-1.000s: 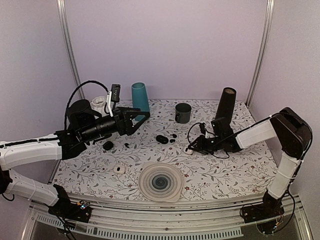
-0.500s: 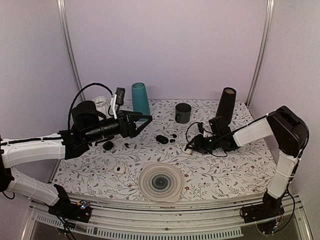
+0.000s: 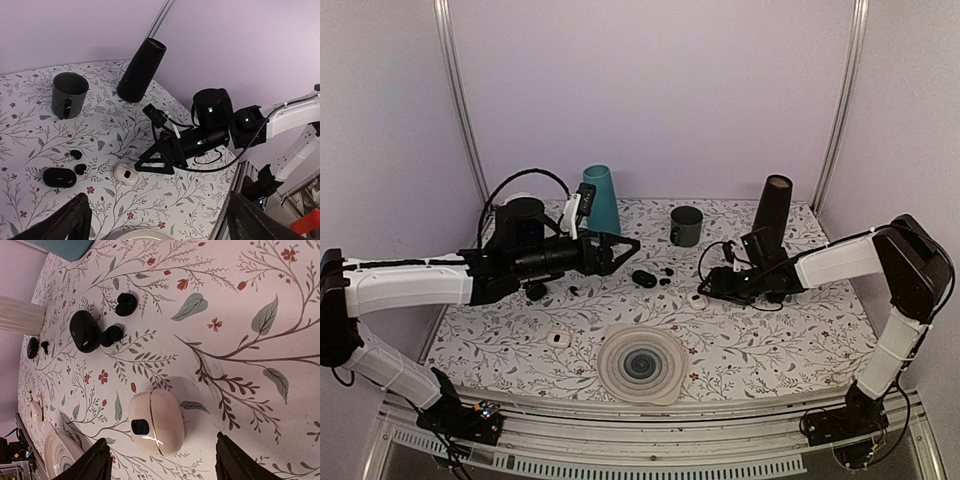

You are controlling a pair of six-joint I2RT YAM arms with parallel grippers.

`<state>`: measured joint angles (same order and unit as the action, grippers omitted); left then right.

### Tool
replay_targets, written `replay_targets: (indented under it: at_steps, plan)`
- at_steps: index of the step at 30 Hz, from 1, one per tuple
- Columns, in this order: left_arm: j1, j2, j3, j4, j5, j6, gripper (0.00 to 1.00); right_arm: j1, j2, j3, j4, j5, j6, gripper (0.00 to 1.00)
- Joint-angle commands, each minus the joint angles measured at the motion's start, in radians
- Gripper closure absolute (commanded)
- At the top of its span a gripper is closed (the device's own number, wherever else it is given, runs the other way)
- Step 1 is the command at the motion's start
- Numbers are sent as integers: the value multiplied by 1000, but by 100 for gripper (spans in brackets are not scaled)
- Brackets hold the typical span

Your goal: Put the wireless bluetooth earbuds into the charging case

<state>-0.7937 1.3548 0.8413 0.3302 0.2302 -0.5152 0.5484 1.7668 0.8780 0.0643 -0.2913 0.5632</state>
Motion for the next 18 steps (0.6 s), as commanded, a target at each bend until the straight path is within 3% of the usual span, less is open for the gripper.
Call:
replay_targets:
  at_steps: [1, 10, 18]
  plan:
    - [8, 55, 64, -107, -72, 27, 6, -5, -86, 13, -55, 74, -46, 25]
    - [8, 236, 213, -321, -210, 43, 11, -6, -253, -27, -66, 123, -88, 13]
    - [15, 424, 372, -454, -310, 150, 11, -4, -482, -81, -46, 189, -121, 9]
